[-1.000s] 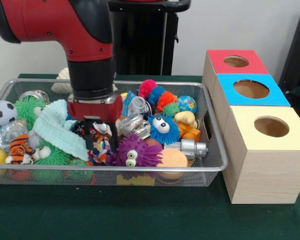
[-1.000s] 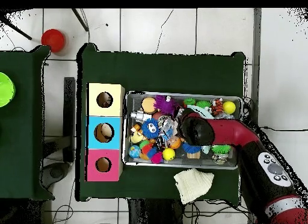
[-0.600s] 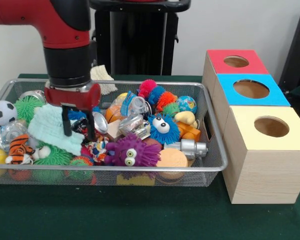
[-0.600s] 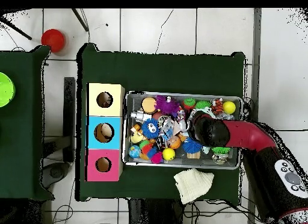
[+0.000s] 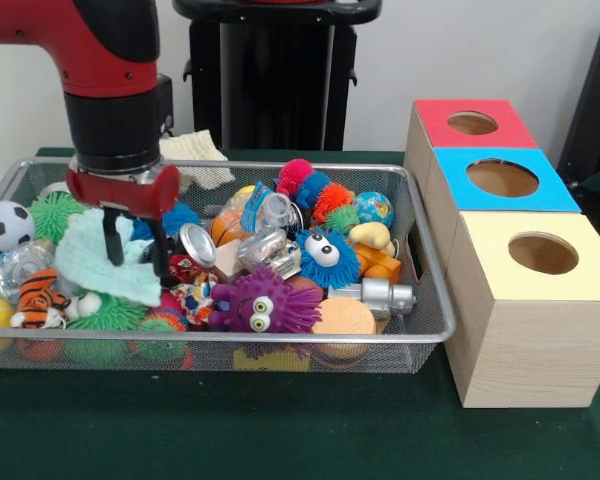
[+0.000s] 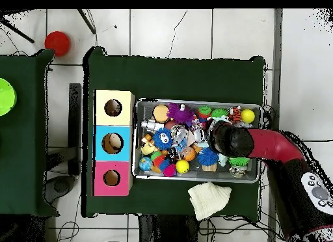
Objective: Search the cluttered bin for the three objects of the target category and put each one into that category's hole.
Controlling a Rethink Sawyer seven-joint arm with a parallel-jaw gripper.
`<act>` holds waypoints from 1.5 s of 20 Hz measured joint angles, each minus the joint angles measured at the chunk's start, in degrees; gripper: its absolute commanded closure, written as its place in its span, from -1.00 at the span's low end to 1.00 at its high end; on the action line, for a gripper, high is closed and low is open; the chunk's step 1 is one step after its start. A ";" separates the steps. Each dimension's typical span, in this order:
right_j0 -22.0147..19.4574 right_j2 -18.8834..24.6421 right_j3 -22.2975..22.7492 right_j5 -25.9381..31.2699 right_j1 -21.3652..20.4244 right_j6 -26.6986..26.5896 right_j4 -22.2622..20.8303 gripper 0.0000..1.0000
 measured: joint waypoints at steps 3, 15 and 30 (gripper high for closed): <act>1.77 -0.42 -1.00 0.00 0.88 0.00 -0.05 -1.00; 5.52 -0.42 -2.05 0.00 1.40 0.00 0.69 -1.00; 3.54 -0.42 -3.16 0.00 2.07 0.00 1.20 -1.00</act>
